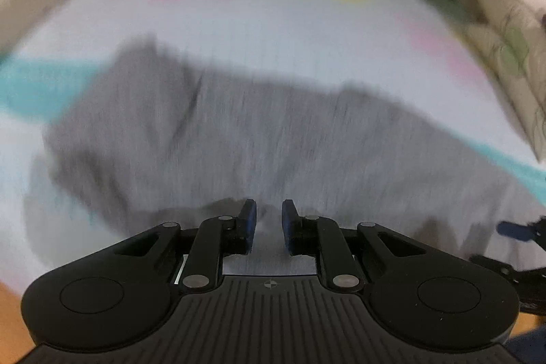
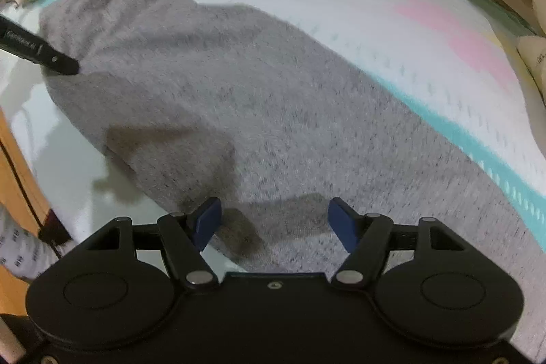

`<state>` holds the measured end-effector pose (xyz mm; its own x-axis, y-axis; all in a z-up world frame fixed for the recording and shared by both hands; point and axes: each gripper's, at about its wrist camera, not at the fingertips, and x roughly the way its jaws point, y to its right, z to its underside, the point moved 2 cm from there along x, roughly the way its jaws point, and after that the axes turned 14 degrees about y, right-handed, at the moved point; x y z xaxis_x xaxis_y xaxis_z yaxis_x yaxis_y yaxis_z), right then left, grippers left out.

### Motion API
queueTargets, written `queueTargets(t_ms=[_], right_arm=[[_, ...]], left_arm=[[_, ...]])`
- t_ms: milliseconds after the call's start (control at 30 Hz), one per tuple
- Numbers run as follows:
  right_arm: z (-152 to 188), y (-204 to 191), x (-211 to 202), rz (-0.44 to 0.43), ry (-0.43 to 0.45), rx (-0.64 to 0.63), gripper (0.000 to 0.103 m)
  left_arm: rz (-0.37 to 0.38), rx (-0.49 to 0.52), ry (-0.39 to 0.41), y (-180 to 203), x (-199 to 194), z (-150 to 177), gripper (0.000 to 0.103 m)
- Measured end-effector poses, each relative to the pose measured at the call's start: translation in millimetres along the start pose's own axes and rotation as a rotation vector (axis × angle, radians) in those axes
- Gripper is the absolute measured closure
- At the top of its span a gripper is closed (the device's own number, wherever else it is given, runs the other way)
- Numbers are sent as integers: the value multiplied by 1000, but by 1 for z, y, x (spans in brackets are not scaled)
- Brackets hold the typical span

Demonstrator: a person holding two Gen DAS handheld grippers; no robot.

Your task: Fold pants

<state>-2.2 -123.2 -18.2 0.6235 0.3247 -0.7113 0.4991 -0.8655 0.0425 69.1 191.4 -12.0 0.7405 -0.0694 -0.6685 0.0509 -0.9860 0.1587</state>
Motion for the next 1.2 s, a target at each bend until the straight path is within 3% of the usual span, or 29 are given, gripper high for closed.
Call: queueTargets(t_ms=[100,200,267,300,367,467,533,633,800,967,1000,1033,1067,1100,1200], right_arm=[[-19,7,-8,-10,64,51,30],[-43,16,-6,-11,98,92,29],[-58,21,4,-1,100,107,29],[-67,21,12,2,102,110,29],[-78,22,28,1,95,109,29],[-98,18,51,-10,93,97,29],[-112,17,69,-20,98,88,29],[-129,11,98,-59,98,71,24],[-147,-4,147,-127,74,21,14],[-147,-13,183,-193,2,-30,14],[-146,-14,185,-212,-11,-30,17],[-144,-15,185,-251,-26,-21,39],[-142,-14,183,-282,-33,-5,52],[-141,-14,179,-305,-40,16,78],[-137,-15,158,-308,-2,42,80]], left_arm=[[-29,94,81,15,6,-25,87],[-33,72,99,18,27,-41,87],[-83,55,103,9,33,-38,87],[-111,54,100,2,40,-35,87],[-204,-9,7,-19,50,-28,87],[-190,-243,-16,-62,48,-12,89],[-182,-303,-4,-77,40,-5,100],[-168,-370,5,-87,31,1,100],[-163,-358,11,-89,26,7,100],[-168,-339,17,-82,26,6,100],[-167,-339,17,-82,27,6,100],[-166,-342,16,-83,29,5,100],[-166,-349,15,-84,29,5,100],[-166,-356,14,-85,29,5,100],[-173,-365,13,-85,29,4,100]])
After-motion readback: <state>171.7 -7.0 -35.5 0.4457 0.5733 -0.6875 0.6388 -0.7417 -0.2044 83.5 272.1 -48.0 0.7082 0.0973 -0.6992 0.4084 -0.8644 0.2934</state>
